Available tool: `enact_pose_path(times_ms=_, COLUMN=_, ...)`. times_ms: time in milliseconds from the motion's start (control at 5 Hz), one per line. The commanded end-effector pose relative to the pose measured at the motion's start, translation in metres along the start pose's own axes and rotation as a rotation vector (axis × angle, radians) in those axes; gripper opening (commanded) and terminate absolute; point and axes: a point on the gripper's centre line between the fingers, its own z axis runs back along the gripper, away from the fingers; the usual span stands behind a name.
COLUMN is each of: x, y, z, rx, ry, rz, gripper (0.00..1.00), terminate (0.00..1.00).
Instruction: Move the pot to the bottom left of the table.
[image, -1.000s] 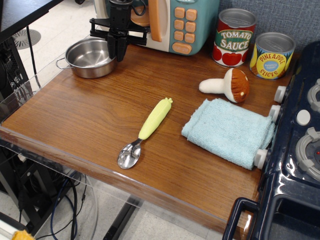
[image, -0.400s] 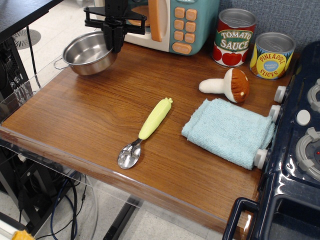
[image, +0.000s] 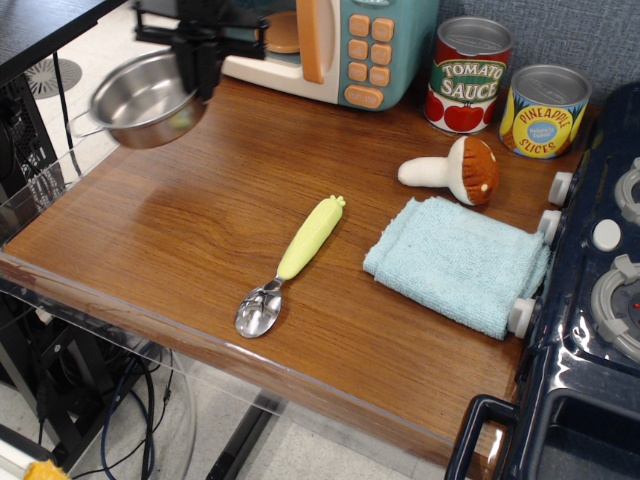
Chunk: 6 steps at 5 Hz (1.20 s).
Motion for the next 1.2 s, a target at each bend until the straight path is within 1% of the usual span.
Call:
enact_pose_path(times_ms=0, x=-0.053, y=0.036, z=0.032, rx=0.048, ry=-0.051, rz=0.017, gripper=0.0, terminate=0.0)
enact_pose_path(times_ms=200, x=-0.073, y=0.041, z=0.021, rx=0.039, ry=-0.014, rz=0.032, gripper=0.0, terminate=0.0)
enact_pose_path(times_ms=400, x=-0.08, y=0.039, z=0.006, rx=0.053, ry=-0.011, rz=0.014, gripper=0.0, terminate=0.0)
enact_pose_path(times_ms=600, x=-0.079, y=0.036, z=-0.008, rx=0.071, ry=-0.007, rz=0.007, gripper=0.0, terminate=0.0)
enact_pose_path(times_ms=800, x=-0.075, y=0.027, z=-0.016, rx=0.068, ry=0.003, rz=0.007, gripper=0.0, terminate=0.0)
enact_pose_path(times_ms=1000, x=-0.075, y=0.025, z=-0.03, rx=0.093, ry=0.046, rz=-0.01, gripper=0.0, terminate=0.0)
